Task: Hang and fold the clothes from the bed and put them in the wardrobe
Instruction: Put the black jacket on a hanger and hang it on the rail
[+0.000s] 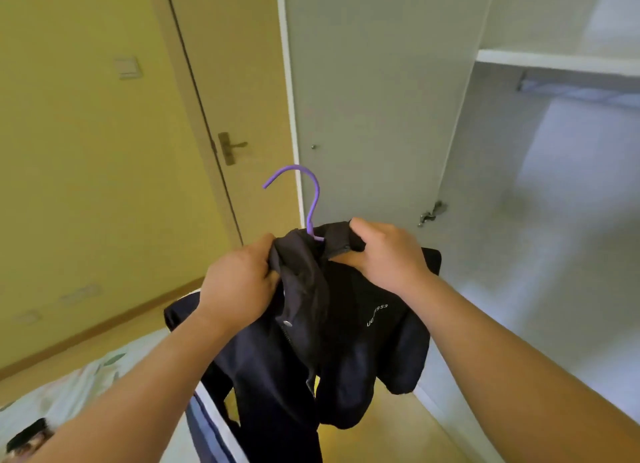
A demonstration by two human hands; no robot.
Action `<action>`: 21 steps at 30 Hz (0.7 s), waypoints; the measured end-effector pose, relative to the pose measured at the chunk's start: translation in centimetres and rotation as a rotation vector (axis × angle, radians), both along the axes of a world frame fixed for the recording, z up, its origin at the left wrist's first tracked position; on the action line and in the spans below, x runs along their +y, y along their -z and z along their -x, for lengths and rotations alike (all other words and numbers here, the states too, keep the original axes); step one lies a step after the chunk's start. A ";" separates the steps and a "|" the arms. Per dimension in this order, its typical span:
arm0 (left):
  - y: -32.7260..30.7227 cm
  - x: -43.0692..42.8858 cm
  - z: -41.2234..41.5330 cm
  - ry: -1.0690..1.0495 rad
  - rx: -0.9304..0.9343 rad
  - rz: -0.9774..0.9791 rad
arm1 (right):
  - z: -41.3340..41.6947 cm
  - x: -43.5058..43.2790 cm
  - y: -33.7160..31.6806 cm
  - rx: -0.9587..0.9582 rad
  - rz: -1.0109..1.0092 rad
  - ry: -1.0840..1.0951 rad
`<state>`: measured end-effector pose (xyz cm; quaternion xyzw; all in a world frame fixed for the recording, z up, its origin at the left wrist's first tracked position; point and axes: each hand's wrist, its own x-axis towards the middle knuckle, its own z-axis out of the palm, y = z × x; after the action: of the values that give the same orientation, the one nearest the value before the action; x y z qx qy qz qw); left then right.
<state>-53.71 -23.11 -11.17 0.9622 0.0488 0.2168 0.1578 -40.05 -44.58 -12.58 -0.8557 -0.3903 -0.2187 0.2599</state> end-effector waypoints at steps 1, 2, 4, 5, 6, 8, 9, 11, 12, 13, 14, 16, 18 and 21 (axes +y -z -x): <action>0.3 -1.1 -0.8 0.048 0.006 0.014 | 0.0 -1.5 0.2 0.018 -0.006 0.044; 0.7 -2.1 -1.6 0.095 0.008 0.028 | 0.1 -3.0 0.5 0.038 -0.003 0.090; 1.1 -4.3 -3.3 0.178 0.022 0.066 | 0.2 -6.0 0.9 0.085 0.030 0.187; 1.3 -5.4 -4.1 0.221 0.031 0.079 | 0.3 -7.5 1.1 0.104 0.052 0.245; 1.5 -6.5 -5.0 0.269 0.037 0.089 | 0.3 -9.0 1.3 0.121 0.074 0.306; 1.7 -8.9 -6.7 0.349 0.058 0.087 | 0.5 -11.9 1.6 0.152 0.102 0.406; 1.7 -10.0 -7.6 0.377 0.071 0.082 | 0.6 -13.3 1.7 0.161 0.108 0.444; 1.8 -12.4 -9.5 0.433 0.098 0.076 | 0.9 -15.9 1.8 0.178 0.104 0.504; 1.8 -13.6 -10.6 0.465 0.109 0.078 | 1.0 -17.2 1.9 0.192 0.097 0.530; 1.8 -14.8 -11.8 0.496 0.122 0.076 | 1.1 -18.5 1.9 0.214 0.088 0.556; 1.8 -16.0 -13.0 0.524 0.137 0.072 | 1.0 -19.8 1.8 0.239 0.080 0.580; 1.6 -18.5 -15.5 0.574 0.180 0.093 | 0.8 -22.2 1.7 0.300 0.048 0.628; 1.1 -21.2 -17.9 0.641 0.204 0.143 | 0.3 -24.3 1.4 0.341 -0.013 0.703; 0.3 -25.3 -21.2 0.713 0.188 0.133 | -1.0 -27.2 1.2 0.376 -0.096 0.833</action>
<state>-32.48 -48.38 -11.43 0.9221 -0.2611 0.0551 0.2802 -39.06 -71.75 -13.77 -0.9515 0.0515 -0.1632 0.2558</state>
